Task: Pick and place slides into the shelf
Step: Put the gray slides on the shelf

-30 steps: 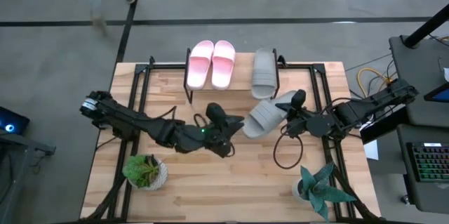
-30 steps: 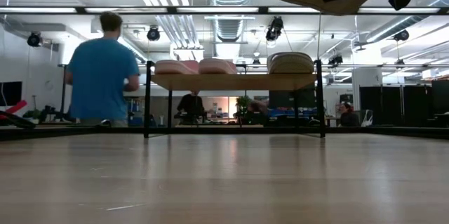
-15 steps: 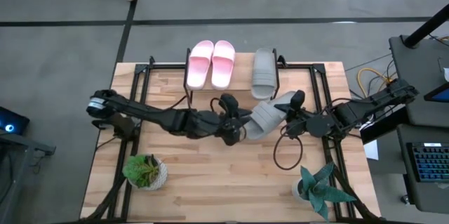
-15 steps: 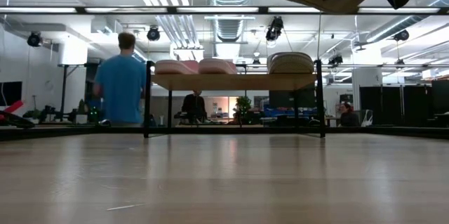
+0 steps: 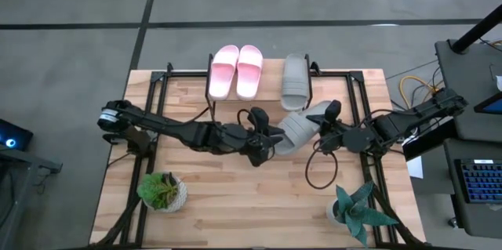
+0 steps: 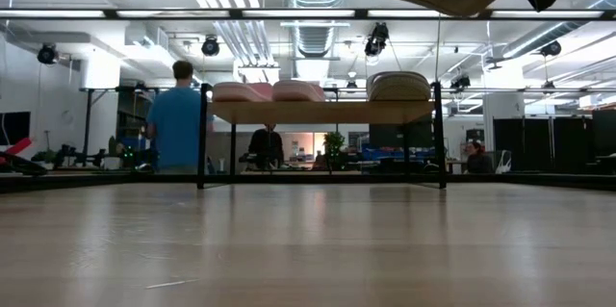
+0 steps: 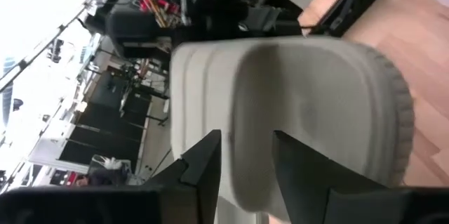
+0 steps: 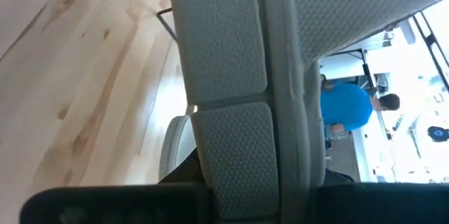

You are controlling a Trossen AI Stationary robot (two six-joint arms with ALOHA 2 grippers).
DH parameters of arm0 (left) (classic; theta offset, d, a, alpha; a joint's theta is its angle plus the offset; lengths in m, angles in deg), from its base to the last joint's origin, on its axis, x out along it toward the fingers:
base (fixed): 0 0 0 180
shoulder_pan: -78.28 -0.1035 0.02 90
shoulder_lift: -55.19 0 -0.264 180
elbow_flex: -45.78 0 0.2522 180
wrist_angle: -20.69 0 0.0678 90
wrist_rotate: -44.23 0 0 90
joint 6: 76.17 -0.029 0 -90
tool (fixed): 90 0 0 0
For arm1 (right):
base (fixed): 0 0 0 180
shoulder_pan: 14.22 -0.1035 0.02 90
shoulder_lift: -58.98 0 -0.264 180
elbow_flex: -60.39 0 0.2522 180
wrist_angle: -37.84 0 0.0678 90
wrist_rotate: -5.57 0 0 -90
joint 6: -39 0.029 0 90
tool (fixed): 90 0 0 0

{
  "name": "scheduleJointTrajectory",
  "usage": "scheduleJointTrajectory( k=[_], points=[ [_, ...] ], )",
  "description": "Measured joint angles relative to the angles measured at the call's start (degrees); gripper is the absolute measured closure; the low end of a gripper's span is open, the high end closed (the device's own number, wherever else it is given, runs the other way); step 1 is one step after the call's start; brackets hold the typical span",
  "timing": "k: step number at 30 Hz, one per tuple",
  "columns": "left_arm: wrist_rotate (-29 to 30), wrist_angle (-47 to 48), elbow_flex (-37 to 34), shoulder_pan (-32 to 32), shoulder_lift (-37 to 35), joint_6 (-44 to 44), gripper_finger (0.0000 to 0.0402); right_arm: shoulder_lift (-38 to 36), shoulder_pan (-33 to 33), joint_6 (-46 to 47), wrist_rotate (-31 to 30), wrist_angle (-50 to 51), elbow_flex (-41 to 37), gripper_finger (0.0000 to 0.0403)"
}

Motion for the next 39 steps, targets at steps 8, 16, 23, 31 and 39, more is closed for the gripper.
scheduleJointTrajectory(
  k=[8, 16, 23, 31, 39],
  points=[
    [0.28, -4.45, 0.02, -1.15, 1.13, -0.89, 0.0290, 1.51, 0.22, -2.00, 2.03, -3.54, 0.00, 0.0354],
    [3.22, -7.23, 0.02, -1.36, 2.18, -4.50, 0.0367, 3.36, 0.59, -2.51, 1.49, -4.66, 0.01, 0.0354],
    [7.40, -8.65, 0.03, -1.93, 2.29, -4.78, 0.0399, 3.23, 0.61, -0.51, -0.68, -5.89, 0.02, 0.0354],
    [13.53, -12.55, 0.11, -4.33, 2.25, -7.96, 0.0400, 1.64, 0.54, 7.73, -9.06, -7.74, 0.02, 0.0241],
    [24.69, -12.65, -0.09, -8.33, 2.04, -8.52, 0.0401, -2.06, 0.45, 9.80, -10.45, -8.21, 0.11, 0.0205]
  ],
)
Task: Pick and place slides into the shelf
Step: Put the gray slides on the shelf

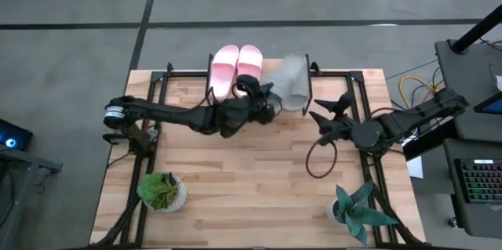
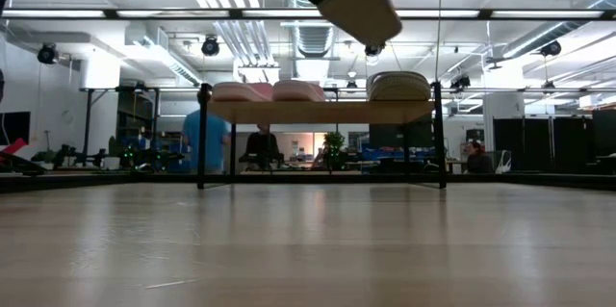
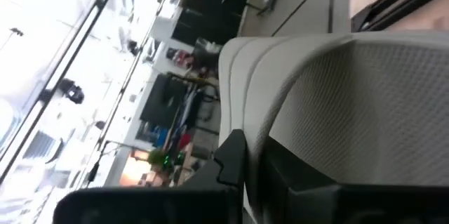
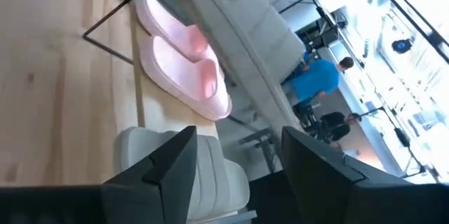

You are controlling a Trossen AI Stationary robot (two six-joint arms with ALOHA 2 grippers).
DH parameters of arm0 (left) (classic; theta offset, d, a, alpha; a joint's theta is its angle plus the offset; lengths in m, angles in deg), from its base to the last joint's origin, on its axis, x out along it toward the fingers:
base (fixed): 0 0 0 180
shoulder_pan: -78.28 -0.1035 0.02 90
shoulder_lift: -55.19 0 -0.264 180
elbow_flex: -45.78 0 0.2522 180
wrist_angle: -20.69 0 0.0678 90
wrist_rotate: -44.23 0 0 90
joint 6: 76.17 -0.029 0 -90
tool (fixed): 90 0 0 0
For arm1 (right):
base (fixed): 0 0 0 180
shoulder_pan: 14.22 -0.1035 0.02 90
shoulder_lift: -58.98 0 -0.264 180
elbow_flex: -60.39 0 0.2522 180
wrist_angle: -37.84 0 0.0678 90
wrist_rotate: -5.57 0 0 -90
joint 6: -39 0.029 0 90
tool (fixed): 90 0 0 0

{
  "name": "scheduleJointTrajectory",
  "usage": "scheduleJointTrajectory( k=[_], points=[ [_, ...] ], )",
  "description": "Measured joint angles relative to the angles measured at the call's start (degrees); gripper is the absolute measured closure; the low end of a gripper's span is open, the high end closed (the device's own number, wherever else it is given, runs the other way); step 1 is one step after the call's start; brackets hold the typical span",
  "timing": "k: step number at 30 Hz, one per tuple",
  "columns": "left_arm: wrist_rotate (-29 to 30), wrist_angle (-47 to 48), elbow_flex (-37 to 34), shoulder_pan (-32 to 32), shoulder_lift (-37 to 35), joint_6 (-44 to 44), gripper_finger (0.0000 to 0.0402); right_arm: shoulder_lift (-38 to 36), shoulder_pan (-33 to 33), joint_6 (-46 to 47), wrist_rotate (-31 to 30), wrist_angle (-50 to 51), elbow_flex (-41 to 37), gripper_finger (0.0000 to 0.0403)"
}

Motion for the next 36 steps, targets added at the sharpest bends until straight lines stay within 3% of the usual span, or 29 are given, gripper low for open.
scheduleJointTrajectory(
  k=[6, 11, 18, 22, 36],
  points=[
    [2.63, 0.14, -0.11, -1.22, -0.05, -0.46, 0.0401, -3.13, 0.04, 1.26, 0.09, -0.05, -0.01, 0.0210],
    [9.52, 0.18, -0.26, -2.92, 0.58, -0.68, 0.0401, -5.74, 0.07, 3.65, 0.22, -0.09, 0.00, 0.0208],
    [13.64, -0.04, -0.22, -5.13, 5.20, -1.15, 0.0401, -7.70, 0.07, 4.79, 0.39, -0.07, 0.00, 0.0212],
    [18.91, -0.27, -0.22, -6.38, 9.07, -4.84, 0.0401, -7.97, 0.05, 6.07, 0.41, -0.03, -0.02, 0.0213],
    [19.49, -2.00, 0.11, -6.10, 11.53, -5.10, 0.0401, -7.81, 0.07, 5.94, 0.41, -0.02, -0.02, 0.0214]
  ],
)
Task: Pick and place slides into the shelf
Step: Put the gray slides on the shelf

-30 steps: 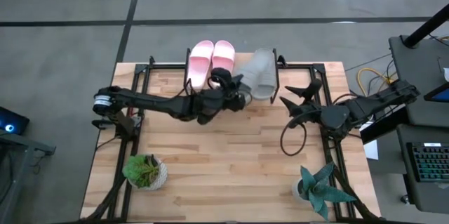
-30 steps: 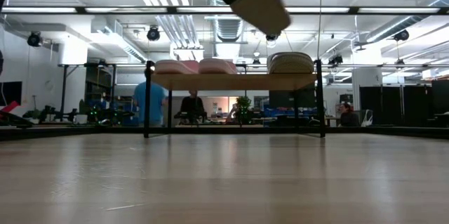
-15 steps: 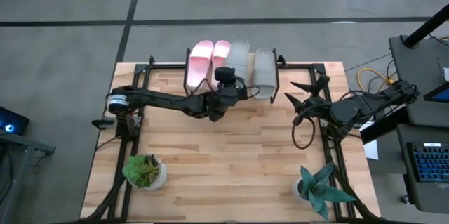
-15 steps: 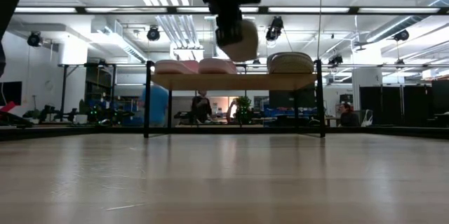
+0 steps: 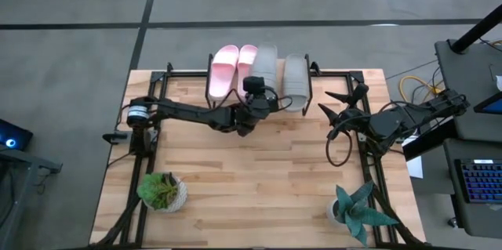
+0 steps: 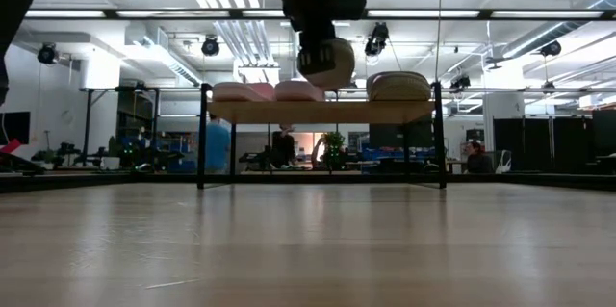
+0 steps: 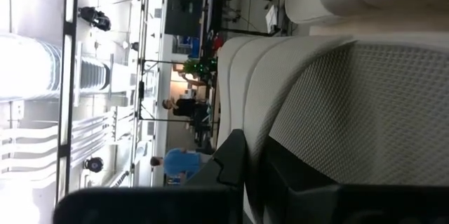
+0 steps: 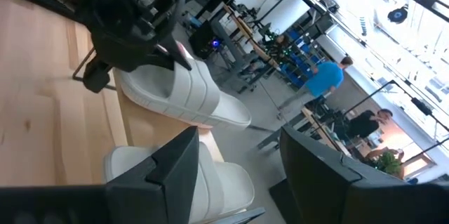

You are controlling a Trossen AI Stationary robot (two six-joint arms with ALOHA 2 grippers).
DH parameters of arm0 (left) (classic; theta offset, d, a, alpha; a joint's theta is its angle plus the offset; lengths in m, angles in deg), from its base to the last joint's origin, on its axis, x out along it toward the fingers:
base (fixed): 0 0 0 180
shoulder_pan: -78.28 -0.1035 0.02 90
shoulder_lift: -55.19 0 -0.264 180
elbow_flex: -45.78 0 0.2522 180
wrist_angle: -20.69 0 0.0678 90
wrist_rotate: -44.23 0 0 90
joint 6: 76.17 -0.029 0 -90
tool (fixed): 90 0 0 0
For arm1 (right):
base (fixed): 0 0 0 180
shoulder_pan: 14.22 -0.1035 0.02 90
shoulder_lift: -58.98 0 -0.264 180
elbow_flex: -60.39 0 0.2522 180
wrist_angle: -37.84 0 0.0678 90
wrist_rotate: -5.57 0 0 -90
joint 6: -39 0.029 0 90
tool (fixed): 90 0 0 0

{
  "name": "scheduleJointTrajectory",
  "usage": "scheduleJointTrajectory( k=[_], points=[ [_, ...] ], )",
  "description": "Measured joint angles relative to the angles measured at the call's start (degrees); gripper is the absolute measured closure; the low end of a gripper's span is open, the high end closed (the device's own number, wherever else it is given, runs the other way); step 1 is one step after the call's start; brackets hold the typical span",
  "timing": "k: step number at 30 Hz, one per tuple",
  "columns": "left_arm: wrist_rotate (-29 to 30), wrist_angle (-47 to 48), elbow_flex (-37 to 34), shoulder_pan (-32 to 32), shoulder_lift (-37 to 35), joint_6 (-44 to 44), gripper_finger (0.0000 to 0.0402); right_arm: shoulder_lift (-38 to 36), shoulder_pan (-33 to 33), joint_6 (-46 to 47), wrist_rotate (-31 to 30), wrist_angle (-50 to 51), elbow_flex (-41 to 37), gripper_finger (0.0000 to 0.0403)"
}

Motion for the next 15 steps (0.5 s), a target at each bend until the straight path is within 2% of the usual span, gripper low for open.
scheduleJointTrajectory(
  k=[8, 15],
  points=[
    [-0.59, -0.90, 0.02, 1.93, 0.05, 0.05, 0.0402, 0.01, 0.00, -0.02, -0.01, 0.00, 0.00, 0.0214],
    [1.60, -1.05, -0.12, 2.20, 1.79, 0.04, 0.0402, 0.04, 0.00, 0.40, 0.00, 0.01, -0.02, 0.0214]
  ],
)
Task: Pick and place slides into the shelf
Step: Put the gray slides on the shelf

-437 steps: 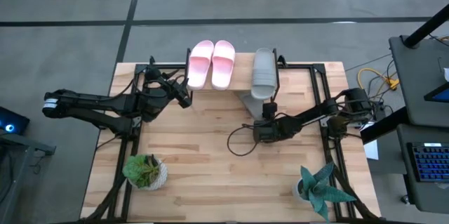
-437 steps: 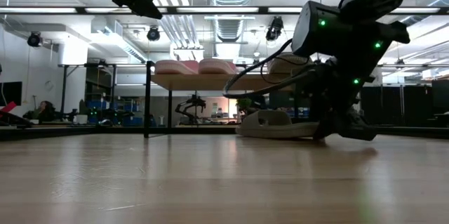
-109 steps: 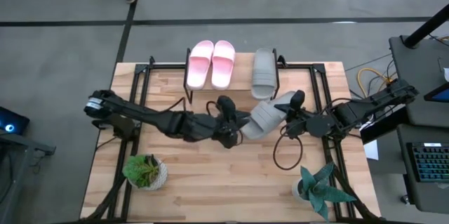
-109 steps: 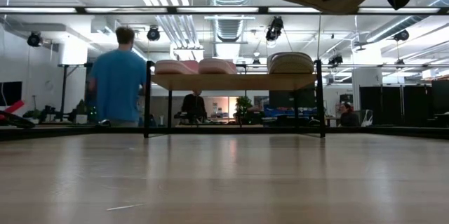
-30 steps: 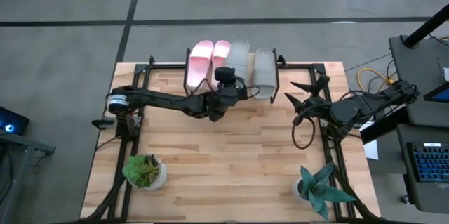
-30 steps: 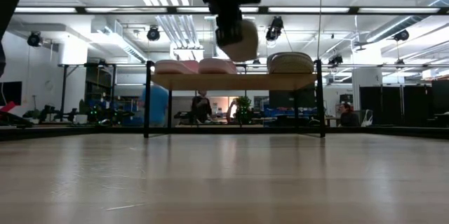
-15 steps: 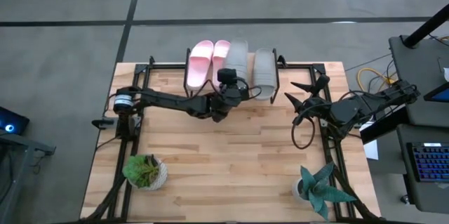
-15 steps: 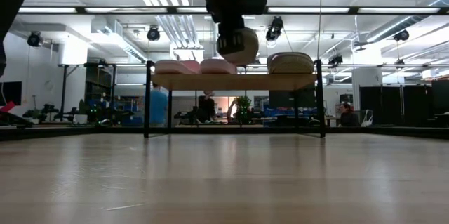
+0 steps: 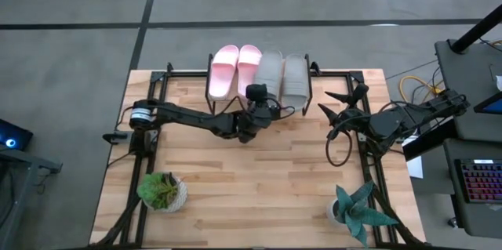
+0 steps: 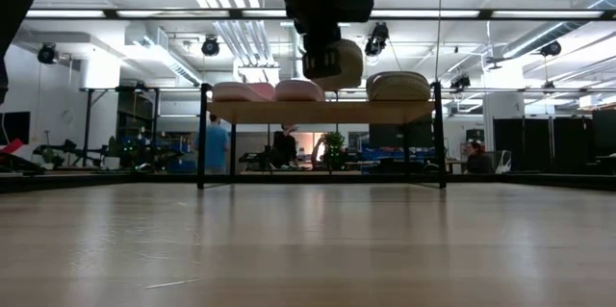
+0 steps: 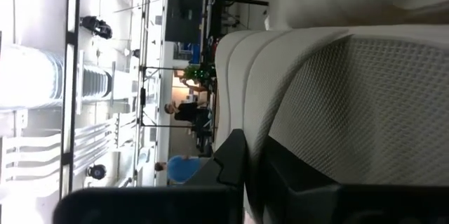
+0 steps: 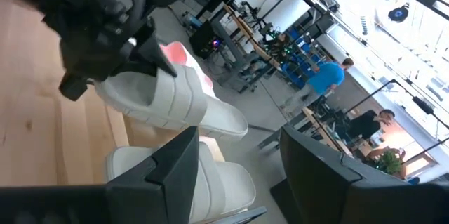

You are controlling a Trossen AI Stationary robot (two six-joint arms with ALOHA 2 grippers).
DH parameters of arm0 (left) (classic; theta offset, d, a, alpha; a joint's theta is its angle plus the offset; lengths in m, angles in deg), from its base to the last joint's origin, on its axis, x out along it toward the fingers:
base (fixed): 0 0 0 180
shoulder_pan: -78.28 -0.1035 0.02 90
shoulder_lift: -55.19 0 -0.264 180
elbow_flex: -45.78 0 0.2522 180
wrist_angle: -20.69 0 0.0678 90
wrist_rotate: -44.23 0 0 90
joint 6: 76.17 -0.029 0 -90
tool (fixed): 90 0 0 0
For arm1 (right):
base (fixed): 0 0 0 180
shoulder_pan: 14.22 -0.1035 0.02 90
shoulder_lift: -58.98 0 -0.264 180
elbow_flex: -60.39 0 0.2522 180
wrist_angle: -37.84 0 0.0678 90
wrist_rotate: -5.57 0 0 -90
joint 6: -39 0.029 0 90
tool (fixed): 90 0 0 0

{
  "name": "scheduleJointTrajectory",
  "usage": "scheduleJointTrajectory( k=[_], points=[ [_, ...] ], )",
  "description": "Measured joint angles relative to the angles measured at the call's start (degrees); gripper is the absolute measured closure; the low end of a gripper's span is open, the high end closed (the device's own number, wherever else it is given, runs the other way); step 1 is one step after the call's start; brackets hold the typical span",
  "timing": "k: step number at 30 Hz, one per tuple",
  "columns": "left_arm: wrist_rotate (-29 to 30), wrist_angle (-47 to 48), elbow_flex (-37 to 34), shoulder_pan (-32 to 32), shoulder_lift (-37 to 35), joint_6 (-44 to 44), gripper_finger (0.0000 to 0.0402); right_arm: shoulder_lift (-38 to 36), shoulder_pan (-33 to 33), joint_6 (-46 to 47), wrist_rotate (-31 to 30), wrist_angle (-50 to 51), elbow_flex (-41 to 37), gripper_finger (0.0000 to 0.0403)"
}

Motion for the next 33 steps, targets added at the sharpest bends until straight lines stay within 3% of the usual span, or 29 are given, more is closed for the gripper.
scheduleJointTrajectory(
  k=[11, 23, 33],
  points=[
    [1.68, 0.02, 2.94, 0.43, 5.25, -0.51, 0.0402, 0.00, 0.00, 0.17, 0.00, 0.01, -0.02, 0.0214],
    [1.50, 0.53, 6.76, 0.45, 5.41, -1.20, 0.0401, 0.00, 0.00, 0.17, 0.00, 0.04, -0.02, 0.0213],
    [2.82, 8.06, 6.54, 0.57, 5.38, 9.62, 0.0401, 0.00, 0.01, 0.14, 0.00, 0.06, -0.02, 0.0213]
  ],
)
